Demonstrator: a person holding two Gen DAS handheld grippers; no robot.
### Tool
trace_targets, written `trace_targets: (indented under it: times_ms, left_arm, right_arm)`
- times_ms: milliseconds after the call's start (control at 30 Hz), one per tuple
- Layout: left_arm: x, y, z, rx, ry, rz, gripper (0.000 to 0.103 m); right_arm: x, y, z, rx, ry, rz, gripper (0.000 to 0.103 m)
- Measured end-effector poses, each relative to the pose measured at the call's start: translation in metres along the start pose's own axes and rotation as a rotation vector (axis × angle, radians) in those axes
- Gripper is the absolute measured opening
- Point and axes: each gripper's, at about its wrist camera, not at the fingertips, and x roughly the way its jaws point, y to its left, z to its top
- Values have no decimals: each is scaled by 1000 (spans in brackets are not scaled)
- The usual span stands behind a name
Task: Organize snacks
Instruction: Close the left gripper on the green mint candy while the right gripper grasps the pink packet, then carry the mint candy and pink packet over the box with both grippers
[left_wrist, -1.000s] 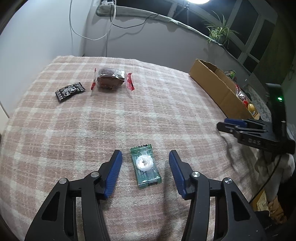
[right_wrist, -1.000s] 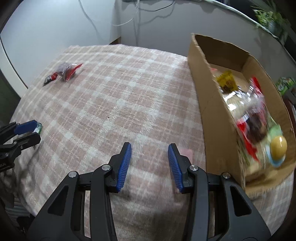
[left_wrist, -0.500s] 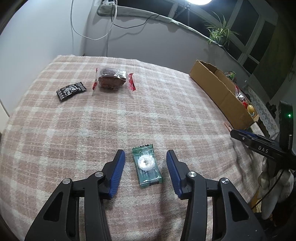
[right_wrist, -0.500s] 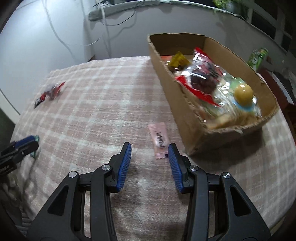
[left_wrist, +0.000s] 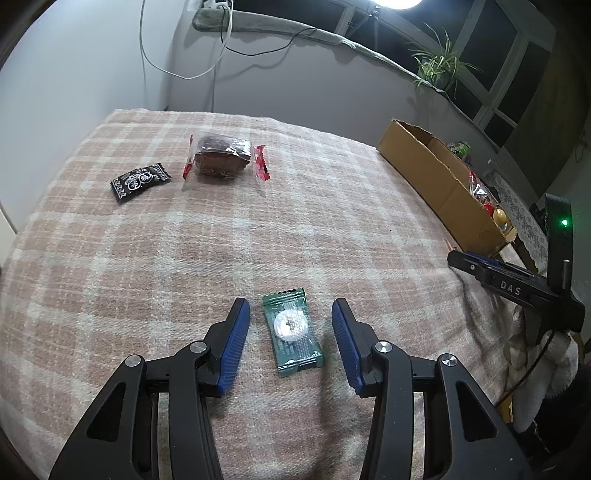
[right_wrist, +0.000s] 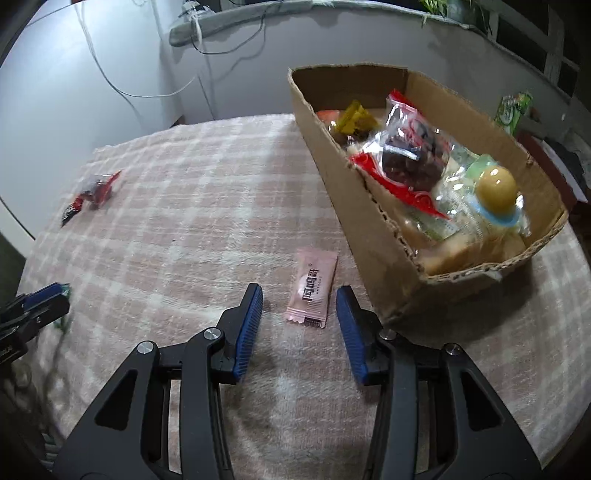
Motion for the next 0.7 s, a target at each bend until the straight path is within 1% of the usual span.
trace_targets:
  times_ms: [33, 100, 167, 233, 300, 433, 700]
  left_arm:
    - [0, 0, 0, 2, 0, 1, 42]
    - [1, -1, 1, 7, 0, 9, 30]
    - [1, -1, 0, 10, 0, 13, 26]
    - [1, -2, -1, 17, 1, 18, 25]
    - [1, -4, -1, 26, 1, 27, 24]
    - [0, -8, -3, 40, 1, 37, 23]
    - [-8, -13, -6, 29, -12, 56, 23]
  right_arm:
    - [2, 2, 1, -5, -3, -9, 44]
    - [4, 6, 3, -20, -6, -25, 44]
    - [6, 9, 4, -38, -14, -40, 39]
    - [7, 13, 4, -60, -20, -40, 28]
    - [7, 18, 4, -93, -23, -35, 21]
    - [7, 21, 3, -122, -26, -28, 20]
    - [0, 18, 1, -120, -37, 32, 20]
